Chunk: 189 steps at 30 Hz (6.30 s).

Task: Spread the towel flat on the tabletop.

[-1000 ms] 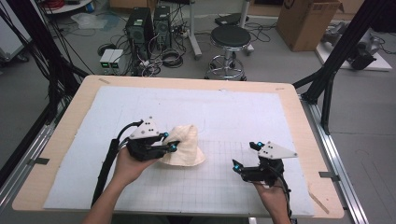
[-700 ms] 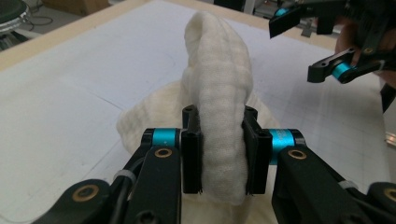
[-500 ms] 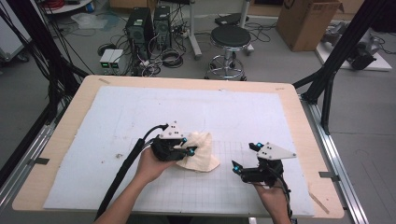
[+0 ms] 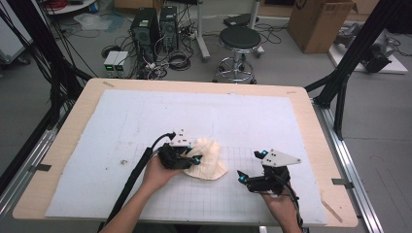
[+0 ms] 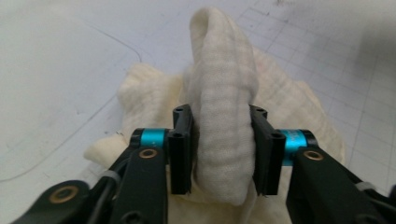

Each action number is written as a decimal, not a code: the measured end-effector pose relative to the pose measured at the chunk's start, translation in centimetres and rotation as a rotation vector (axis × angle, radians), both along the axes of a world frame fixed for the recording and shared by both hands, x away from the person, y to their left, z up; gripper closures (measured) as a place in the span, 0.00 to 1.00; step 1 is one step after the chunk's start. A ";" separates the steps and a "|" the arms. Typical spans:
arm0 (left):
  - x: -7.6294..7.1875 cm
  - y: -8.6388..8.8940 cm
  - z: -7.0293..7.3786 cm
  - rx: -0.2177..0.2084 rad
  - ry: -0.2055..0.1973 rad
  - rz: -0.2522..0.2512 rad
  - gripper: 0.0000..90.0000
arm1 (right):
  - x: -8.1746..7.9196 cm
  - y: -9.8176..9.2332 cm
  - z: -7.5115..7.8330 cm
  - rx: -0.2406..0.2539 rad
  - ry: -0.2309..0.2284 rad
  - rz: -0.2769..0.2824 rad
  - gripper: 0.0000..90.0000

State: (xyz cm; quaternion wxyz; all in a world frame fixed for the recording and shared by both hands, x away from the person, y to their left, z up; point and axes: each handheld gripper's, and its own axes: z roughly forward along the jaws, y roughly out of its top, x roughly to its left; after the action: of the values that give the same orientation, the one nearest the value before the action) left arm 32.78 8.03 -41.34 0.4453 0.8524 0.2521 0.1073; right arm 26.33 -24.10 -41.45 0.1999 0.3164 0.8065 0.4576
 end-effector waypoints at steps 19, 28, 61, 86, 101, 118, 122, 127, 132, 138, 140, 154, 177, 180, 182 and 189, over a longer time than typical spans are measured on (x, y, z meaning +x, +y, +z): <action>-0.4 6.6 1.8 -0.062 -0.030 0.080 0.56 | 1.3 3.2 -0.2 -0.024 0.048 0.128 0.37; 0.6 7.3 0.4 -0.046 0.032 0.081 0.66 | 2.6 5.3 -1.0 -0.059 0.099 0.215 0.59; -4.9 8.9 1.2 0.006 0.031 0.009 0.95 | 2.2 5.1 -1.1 -0.068 0.179 0.264 0.99; -6.3 9.4 -0.5 0.000 0.095 -0.050 0.79 | -2.3 1.4 -1.3 -0.129 0.172 0.257 0.95; -5.1 7.4 -2.3 0.096 0.086 -0.073 0.86 | -0.8 3.4 -2.5 -0.170 0.198 0.280 0.76; -8.0 12.3 2.2 0.011 0.026 -0.075 0.94 | -1.3 3.6 -2.5 -0.171 0.200 0.310 0.98; -9.2 12.9 1.5 0.011 0.044 -0.090 0.95 | -2.0 3.5 -2.5 -0.158 0.222 0.338 0.98; -10.1 13.1 0.8 0.006 0.058 -0.115 0.87 | -3.3 3.4 -2.1 -0.137 0.221 0.373 0.92; -9.4 13.4 1.6 -0.068 0.043 -0.096 0.70 | -3.4 2.7 -0.4 -0.059 0.166 0.351 0.79; -6.5 11.4 1.7 -0.080 0.035 -0.073 0.63 | -0.8 2.8 1.2 -0.009 0.120 0.295 0.69; -5.5 10.7 1.3 -0.063 0.030 -0.061 0.60 | 0.4 3.3 1.3 -0.004 0.105 0.287 0.66; -2.6 8.0 -0.8 0.008 0.106 -0.157 0.87 | 5.1 5.5 -0.3 -0.023 0.211 0.381 0.86; -7.1 10.8 0.6 -0.105 0.110 -0.152 0.73 | -1.7 4.6 1.9 -0.018 0.155 0.455 0.76; -6.1 10.9 1.5 -0.140 0.098 -0.135 0.69 | -0.7 4.5 3.4 0.017 0.120 0.444 0.73; -5.3 10.8 2.2 -0.151 0.084 -0.123 0.66 | 0.1 4.6 4.3 0.046 0.102 0.443 0.73; -3.1 8.2 2.8 -0.140 0.072 -0.113 0.60 | 3.2 5.8 4.9 0.042 0.089 0.399 0.74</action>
State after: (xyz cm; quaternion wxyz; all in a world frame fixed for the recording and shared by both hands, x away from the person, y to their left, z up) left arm 29.69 16.21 -38.51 0.4999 0.8354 0.2263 0.0332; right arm 29.58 -18.26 -36.51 0.0629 0.1743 0.8516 0.4903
